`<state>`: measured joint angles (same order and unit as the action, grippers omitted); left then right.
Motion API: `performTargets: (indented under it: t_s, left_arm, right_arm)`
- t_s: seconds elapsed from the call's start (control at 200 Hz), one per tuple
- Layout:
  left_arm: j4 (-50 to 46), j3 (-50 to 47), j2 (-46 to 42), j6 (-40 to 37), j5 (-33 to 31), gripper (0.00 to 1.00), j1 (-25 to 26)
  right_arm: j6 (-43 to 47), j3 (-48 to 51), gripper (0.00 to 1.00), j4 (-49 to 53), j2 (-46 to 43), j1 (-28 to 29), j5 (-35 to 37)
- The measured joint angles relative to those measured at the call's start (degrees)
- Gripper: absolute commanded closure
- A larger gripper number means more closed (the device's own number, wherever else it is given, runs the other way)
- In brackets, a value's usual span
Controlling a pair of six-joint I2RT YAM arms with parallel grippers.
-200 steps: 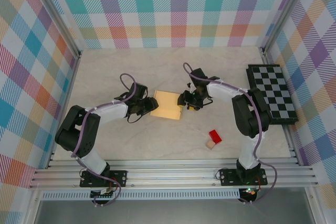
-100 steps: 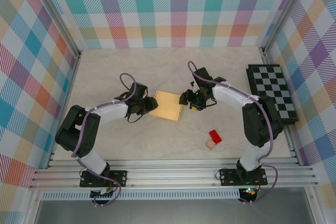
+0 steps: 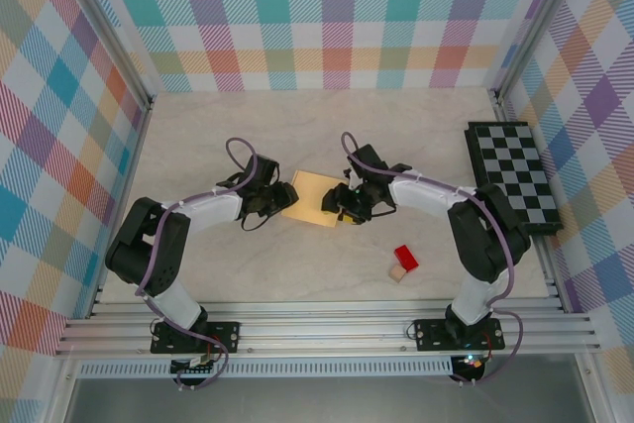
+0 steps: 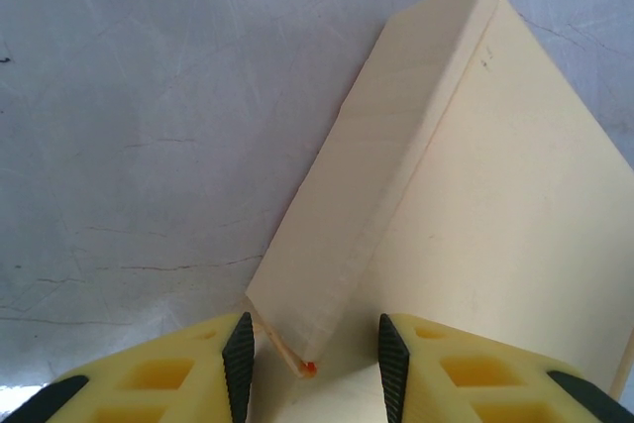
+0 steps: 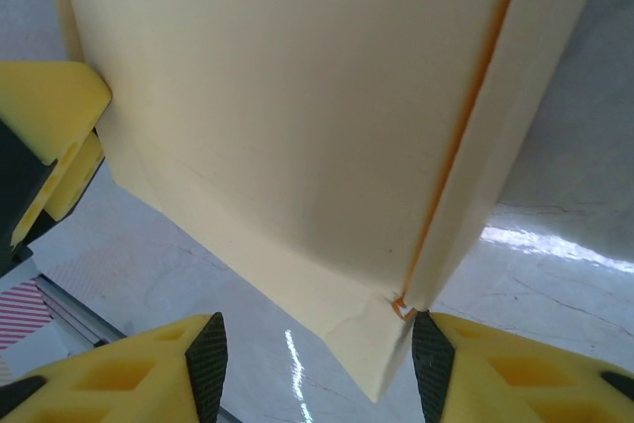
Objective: Fold the paper box
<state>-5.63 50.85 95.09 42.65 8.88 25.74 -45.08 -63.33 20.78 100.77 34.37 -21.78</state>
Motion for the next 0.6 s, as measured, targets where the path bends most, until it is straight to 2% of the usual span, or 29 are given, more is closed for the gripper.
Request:
performTargets:
  t_s: [0.29,0.445,0.6]
  left_arm:
    - [0.09,0.0,0.0,0.39,-0.04,0.6,0.0]
    - [0.11,0.0,0.0,0.66,-0.13,0.61,0.0]
    - [0.13,-0.02,-0.13,0.87,-0.48,0.64,0.0]
  right_arm:
    - [-1.68,1.75,0.47,-3.15,0.92,0.26,0.22]
    - [-0.7,1.77,0.47,-2.16,0.92,0.57,3.04]
    - [0.15,1.77,0.52,-1.44,0.92,0.63,4.46]
